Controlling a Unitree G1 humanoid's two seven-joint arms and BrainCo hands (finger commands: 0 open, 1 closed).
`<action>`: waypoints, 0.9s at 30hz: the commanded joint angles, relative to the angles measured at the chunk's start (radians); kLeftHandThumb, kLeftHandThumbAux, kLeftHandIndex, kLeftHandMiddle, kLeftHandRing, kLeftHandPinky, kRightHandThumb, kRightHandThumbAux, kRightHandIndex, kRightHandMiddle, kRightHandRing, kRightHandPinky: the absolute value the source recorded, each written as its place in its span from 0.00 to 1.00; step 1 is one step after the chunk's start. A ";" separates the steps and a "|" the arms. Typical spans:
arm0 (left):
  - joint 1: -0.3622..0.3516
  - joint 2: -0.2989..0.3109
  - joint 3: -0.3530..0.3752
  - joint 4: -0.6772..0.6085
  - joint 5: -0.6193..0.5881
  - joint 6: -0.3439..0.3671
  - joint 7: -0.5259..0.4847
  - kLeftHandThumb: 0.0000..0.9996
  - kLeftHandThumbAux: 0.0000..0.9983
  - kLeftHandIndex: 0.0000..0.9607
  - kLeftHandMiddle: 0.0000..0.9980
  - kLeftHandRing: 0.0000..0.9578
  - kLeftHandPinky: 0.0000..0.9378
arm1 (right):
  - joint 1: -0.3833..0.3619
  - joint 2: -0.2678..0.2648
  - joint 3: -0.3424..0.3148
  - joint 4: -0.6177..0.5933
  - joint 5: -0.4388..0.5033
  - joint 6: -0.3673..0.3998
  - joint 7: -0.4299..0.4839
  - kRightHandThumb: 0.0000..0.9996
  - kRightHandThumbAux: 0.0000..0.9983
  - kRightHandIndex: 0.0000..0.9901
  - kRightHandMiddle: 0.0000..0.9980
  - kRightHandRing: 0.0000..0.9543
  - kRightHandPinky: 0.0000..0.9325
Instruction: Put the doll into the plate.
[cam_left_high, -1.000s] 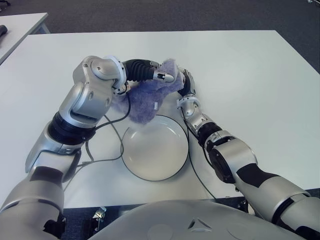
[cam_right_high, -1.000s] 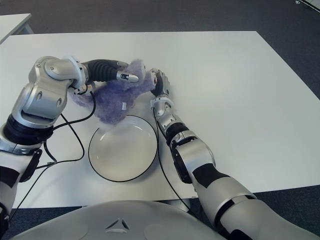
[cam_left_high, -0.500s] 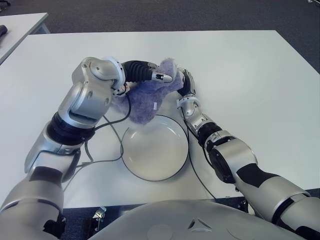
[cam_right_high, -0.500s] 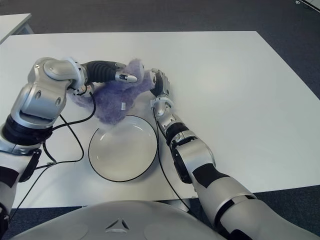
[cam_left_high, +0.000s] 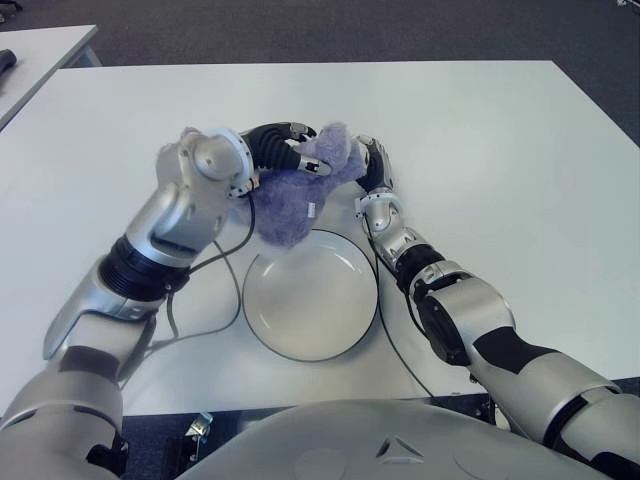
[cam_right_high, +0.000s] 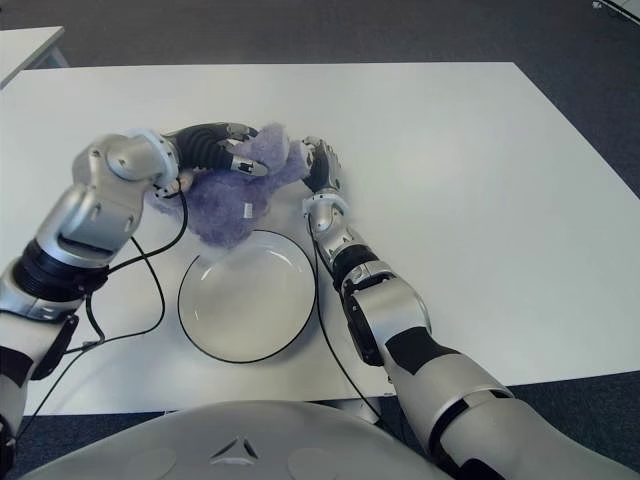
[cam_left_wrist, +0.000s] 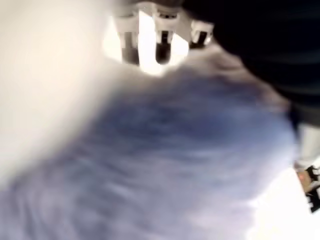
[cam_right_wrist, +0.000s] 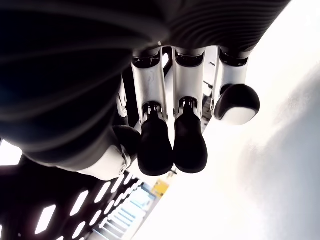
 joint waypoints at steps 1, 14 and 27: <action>0.118 -0.049 -0.028 0.074 0.091 -0.147 0.193 0.67 0.68 0.45 0.74 0.79 0.83 | 0.166 0.124 -0.028 0.135 0.028 0.099 0.050 0.71 0.73 0.42 0.80 0.89 0.93; 0.173 -0.160 -0.001 0.052 0.220 -0.127 0.361 0.74 0.69 0.46 0.82 0.87 0.91 | 0.166 0.121 -0.030 0.135 0.009 0.110 0.051 0.71 0.73 0.42 0.81 0.89 0.93; 0.169 -0.184 -0.002 0.054 0.306 -0.098 0.340 0.75 0.69 0.46 0.80 0.86 0.90 | 0.164 0.119 -0.011 0.135 -0.012 0.128 0.056 0.71 0.73 0.42 0.81 0.89 0.94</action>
